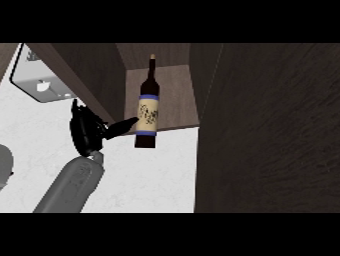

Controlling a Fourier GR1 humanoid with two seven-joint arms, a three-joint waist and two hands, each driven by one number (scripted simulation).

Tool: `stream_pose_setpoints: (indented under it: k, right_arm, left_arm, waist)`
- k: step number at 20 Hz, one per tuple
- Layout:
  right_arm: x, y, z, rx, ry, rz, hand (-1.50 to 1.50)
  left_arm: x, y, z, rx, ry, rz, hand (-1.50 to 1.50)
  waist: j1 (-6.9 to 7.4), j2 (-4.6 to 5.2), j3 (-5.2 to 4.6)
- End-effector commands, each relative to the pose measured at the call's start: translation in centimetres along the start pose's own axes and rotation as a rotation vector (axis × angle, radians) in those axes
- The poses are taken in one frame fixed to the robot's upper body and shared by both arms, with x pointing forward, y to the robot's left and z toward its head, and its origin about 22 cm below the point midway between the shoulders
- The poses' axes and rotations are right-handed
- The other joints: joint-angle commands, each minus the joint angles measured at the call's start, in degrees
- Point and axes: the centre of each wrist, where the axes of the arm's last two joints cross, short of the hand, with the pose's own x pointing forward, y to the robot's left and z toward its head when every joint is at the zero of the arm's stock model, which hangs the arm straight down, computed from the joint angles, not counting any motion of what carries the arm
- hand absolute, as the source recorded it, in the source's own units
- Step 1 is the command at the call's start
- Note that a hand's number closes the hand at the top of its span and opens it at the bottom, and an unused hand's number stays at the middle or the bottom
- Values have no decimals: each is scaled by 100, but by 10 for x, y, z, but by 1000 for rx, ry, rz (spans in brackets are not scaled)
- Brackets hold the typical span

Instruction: Pick up the wine, place it into the cabinet and close the cabinet

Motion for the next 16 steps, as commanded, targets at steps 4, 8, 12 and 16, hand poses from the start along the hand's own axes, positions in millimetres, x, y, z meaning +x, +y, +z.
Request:
stream_pose_setpoints:
  k: [4, 8, 12, 16]
  right_arm:
    - [10, 1, 3, -18, -20, -13, -150]
    - [7, 0, 2, -19, -18, -15, -150]
    - [8, 0, 5, -30, -15, -6, -150]
    - [10, 0, 3, -49, -27, -3, -150]
  left_arm:
    - [116, -30, 9, -105, -144, 319, -150]
    - [121, -23, 11, -138, -143, 400, -150]
    - [120, -17, 21, -182, -148, 471, -150]
    - [118, -13, 33, -240, -172, 523, -150]
  waist:
    - [-77, 6, -47]
    - [-53, 2, -52]
    - [52, -49, -48]
    - [172, -65, -45]
